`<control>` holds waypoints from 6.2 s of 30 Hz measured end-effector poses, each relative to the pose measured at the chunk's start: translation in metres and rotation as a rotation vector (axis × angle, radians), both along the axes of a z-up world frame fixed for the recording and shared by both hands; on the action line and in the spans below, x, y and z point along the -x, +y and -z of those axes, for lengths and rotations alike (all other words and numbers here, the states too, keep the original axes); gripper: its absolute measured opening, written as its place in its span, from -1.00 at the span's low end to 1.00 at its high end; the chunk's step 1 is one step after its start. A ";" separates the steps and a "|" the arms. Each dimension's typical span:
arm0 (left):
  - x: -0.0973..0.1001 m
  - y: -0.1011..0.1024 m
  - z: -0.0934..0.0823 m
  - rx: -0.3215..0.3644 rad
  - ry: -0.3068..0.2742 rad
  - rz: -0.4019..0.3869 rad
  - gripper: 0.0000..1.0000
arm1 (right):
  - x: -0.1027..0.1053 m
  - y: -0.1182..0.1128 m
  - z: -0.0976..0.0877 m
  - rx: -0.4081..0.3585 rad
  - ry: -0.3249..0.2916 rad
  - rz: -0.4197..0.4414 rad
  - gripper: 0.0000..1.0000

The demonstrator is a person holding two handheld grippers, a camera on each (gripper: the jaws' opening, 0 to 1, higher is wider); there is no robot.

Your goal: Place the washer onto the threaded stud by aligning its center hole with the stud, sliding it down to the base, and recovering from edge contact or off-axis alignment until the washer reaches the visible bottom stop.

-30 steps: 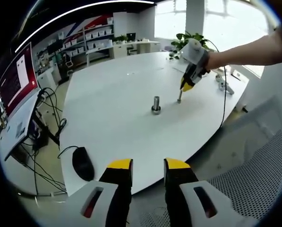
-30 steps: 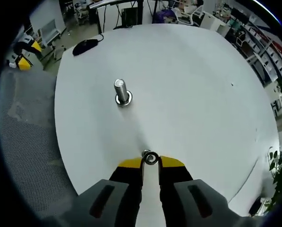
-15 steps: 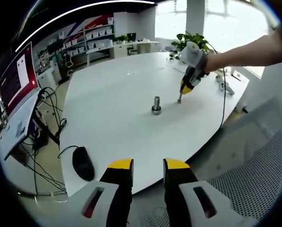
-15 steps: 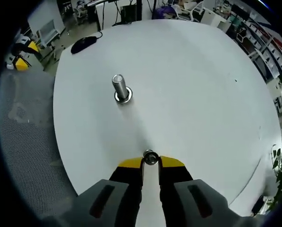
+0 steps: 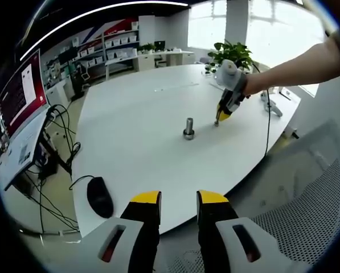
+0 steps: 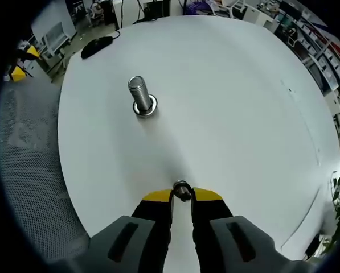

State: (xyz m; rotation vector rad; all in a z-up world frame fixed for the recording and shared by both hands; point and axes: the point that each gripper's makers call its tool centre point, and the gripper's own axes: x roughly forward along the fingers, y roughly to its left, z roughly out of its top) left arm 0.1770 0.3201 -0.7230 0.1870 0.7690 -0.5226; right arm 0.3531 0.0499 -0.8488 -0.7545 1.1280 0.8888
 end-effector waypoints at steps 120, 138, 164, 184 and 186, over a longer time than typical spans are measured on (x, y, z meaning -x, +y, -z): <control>0.008 -0.007 0.007 -0.001 0.047 0.045 -0.52 | 0.146 -0.014 -0.148 -0.666 -0.277 0.524 -0.48; 0.005 -0.009 0.001 0.012 0.012 0.051 -0.48 | 0.144 -0.024 -0.164 -0.650 -0.384 0.556 -0.48; -0.001 -0.004 -0.005 0.011 -0.025 0.020 -0.47 | 0.144 -0.022 -0.172 -0.687 -0.405 0.612 -0.38; 0.002 -0.004 -0.001 -0.005 -0.009 0.021 -0.47 | 0.150 -0.044 -0.151 -0.579 -0.398 0.658 -0.36; 0.002 -0.004 0.000 -0.006 -0.004 0.022 -0.47 | 0.151 -0.044 -0.150 -0.581 -0.389 0.670 -0.36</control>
